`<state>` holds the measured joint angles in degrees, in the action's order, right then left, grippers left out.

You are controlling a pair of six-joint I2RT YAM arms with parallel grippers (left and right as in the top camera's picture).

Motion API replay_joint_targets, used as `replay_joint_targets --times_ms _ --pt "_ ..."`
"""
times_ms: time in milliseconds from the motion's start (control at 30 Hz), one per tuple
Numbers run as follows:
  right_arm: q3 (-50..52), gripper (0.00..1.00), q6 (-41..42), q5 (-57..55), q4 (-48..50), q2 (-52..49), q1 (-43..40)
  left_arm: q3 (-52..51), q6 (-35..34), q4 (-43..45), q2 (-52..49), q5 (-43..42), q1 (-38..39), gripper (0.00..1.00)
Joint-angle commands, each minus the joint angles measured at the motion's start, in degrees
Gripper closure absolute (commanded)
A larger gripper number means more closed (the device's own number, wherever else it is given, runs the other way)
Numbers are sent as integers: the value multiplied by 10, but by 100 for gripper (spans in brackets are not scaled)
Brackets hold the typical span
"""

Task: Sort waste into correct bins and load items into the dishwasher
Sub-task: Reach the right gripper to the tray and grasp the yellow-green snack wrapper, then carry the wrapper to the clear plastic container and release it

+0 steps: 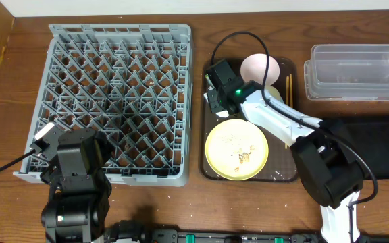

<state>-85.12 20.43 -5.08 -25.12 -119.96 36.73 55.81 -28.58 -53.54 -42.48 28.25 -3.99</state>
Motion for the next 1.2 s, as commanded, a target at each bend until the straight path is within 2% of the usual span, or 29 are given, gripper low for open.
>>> replay_joint_targets --times_ms 0,267,500,733,900,1000,1167 --pt "-4 99 13 -15 0 -7 5 10 -7 0 1 2 -2 6" --pt "-66 99 34 -13 -36 70 -16 10 -7 0 1 2 -2 6" --pt "-127 99 64 -5 -74 165 -88 10 -7 0 1 2 -2 6" --pt "-127 99 220 -42 -152 227 -217 10 -7 0 1 2 -2 6" --pt "-126 99 278 -52 -188 221 -316 10 -7 0 1 2 -2 6" --pt "-126 99 341 -75 -204 211 -378 10 -7 0 1 2 -2 6" --pt "-126 99 383 -82 -203 184 -425 10 -7 0 1 2 -2 6"
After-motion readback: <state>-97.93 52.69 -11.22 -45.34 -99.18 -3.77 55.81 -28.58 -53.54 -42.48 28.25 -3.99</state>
